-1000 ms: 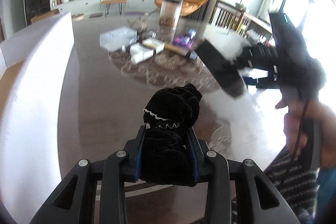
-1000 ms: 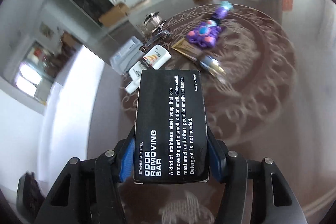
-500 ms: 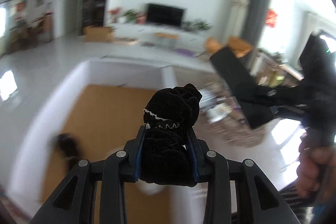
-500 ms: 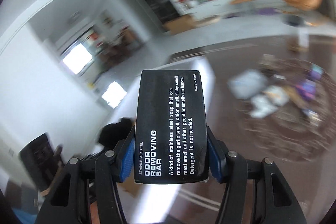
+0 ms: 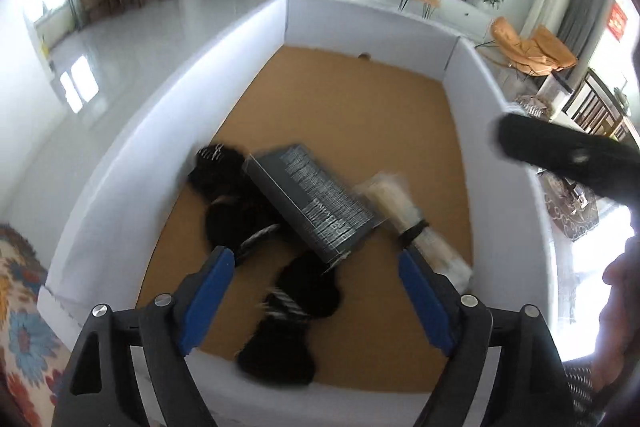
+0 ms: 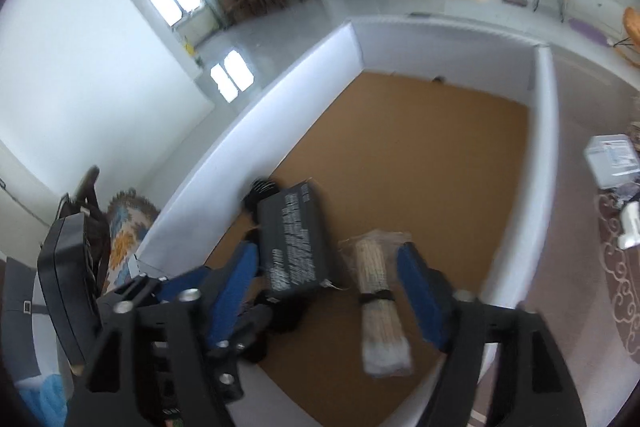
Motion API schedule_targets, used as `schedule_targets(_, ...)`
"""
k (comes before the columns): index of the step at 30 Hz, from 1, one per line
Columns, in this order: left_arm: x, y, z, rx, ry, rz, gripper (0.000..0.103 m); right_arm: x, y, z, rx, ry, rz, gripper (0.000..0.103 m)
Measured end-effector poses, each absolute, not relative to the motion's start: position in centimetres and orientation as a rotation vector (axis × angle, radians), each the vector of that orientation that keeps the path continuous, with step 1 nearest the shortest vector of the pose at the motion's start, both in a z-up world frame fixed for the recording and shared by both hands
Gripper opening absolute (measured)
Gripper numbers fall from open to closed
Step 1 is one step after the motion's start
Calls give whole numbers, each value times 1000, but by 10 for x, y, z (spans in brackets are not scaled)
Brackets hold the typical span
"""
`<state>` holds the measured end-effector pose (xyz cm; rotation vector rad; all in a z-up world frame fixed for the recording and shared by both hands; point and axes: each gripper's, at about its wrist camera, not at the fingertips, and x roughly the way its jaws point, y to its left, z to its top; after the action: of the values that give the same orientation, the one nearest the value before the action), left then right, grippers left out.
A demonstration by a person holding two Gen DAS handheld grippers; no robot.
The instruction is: Organize objects
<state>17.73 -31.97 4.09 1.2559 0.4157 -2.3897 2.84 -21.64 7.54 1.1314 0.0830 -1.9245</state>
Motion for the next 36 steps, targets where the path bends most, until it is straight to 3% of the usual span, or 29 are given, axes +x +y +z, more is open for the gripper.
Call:
schedule_targets(4,159,-295,66,1146,397,-2494,84,7,-131,86,1003,-13,-2155,94)
schedule_targets(8,149,-248,100,1042,410,-2682,84,-17,-24,62,1006,-95,-2473,98)
schedule_targets(11,131,-192,119,1031,363,-2858,85,-27,54,24,1132,-32,-2670,98)
schedule_targets(14,114,-132,123,1123,303,-3007,94,-33,117,-11,1289,75,-2783,98)
schedule_targets(18,78,-57,100,1410,332,-3076,95,-35,164,-29,1405,102,-2830,98)
schedule_targets(22,58,-19,63,1473,268,-3040,95,-39,173,-36,1419,105,-2813,98)
schedule_targets(30,6,-30,-15,1545,186,-2807,95,-42,174,-44,1430,40,-2752,103)
schedule_targets(36,-21,-28,-38,1534,80,-2730,95,-43,173,-44,1433,50,-2752,103)
